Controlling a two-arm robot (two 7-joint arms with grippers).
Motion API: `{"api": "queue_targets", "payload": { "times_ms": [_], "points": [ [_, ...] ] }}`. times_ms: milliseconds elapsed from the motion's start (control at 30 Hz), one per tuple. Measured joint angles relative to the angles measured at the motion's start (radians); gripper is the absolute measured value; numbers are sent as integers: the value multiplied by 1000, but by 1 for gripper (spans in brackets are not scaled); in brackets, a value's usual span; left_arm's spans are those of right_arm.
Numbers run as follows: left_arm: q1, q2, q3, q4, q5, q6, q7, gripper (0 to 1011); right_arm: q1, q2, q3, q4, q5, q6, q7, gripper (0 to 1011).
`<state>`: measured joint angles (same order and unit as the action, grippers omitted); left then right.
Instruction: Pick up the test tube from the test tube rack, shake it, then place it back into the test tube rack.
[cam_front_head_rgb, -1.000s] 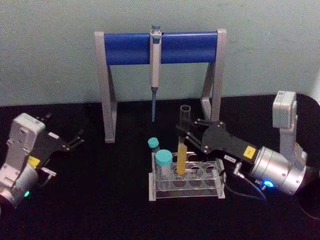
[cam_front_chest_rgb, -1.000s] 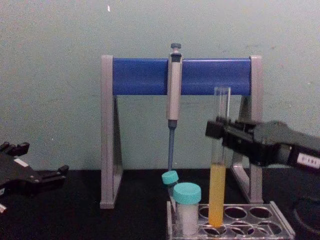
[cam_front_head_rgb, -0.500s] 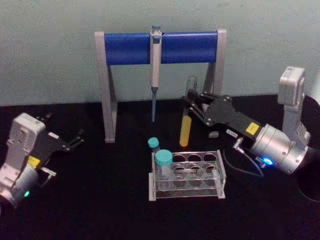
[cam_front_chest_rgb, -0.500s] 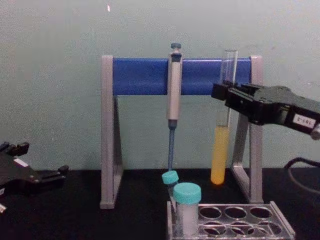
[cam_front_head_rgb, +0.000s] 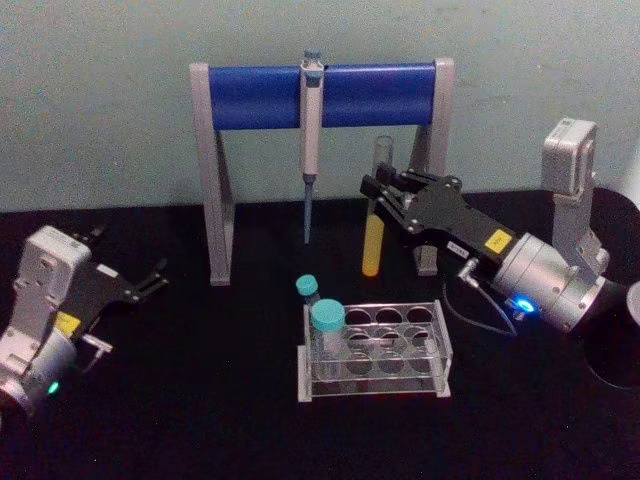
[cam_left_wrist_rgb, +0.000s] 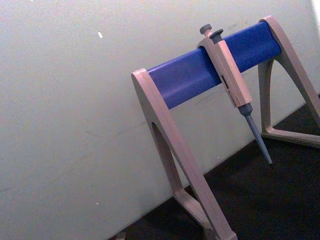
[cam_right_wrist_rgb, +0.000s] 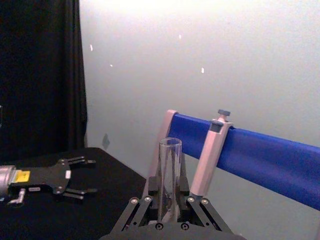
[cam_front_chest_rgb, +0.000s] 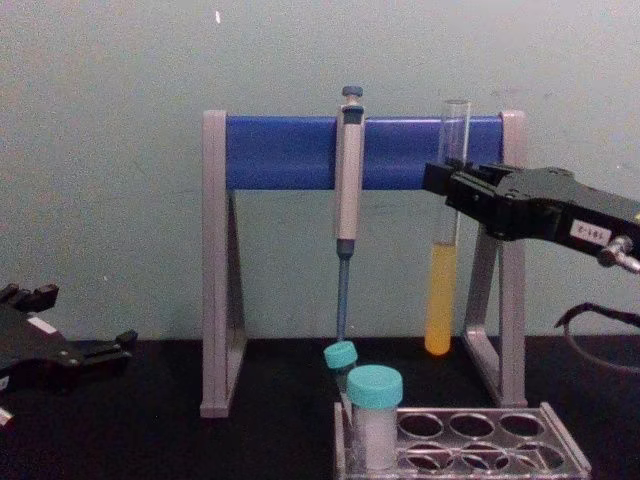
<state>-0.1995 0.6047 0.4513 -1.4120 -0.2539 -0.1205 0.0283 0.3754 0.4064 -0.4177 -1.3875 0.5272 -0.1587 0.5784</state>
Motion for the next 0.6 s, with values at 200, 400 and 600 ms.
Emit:
{"api": "queue_targets", "payload": {
  "times_ms": [200, 400, 600],
  "points": [
    [0, 0, 0, 0, 0, 0, 0, 1001, -13, 10, 20, -9, -11, -1, -15, 229],
    [0, 0, 0, 0, 0, 0, 0, 1001, -47, 36, 47, -48, -15, 10, -34, 229],
    [0, 0, 0, 0, 0, 0, 0, 1001, -107, 76, 75, -116, -14, 35, -44, 229]
  ]
}}
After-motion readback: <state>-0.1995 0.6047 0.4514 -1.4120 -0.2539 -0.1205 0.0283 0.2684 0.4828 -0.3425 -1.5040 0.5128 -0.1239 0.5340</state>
